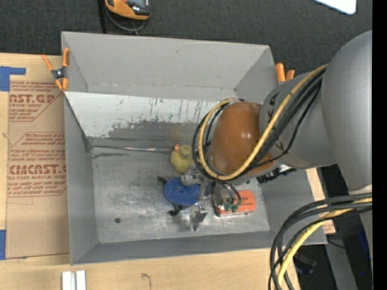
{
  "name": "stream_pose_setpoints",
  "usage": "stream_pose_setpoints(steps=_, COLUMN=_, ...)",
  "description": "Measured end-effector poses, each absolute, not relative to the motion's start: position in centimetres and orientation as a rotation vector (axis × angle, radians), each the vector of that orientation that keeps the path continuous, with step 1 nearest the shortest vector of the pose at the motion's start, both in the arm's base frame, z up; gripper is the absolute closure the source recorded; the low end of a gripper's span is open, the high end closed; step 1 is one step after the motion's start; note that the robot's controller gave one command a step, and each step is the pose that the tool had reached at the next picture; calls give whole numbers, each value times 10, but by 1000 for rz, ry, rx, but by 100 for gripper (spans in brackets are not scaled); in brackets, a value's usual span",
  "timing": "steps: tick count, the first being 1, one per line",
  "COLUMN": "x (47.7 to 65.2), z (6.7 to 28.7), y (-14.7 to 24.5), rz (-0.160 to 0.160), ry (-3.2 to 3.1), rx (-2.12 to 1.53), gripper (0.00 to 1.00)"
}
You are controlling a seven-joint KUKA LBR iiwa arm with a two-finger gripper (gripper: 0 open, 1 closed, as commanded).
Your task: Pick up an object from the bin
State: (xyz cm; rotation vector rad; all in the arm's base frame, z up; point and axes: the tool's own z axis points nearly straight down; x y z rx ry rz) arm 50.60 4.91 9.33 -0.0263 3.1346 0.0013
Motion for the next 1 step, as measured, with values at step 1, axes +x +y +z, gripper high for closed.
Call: stream_pose_setpoints(steps=1, x=517, z=74, y=51, rz=2, ry=3129, rx=-59, gripper=0)
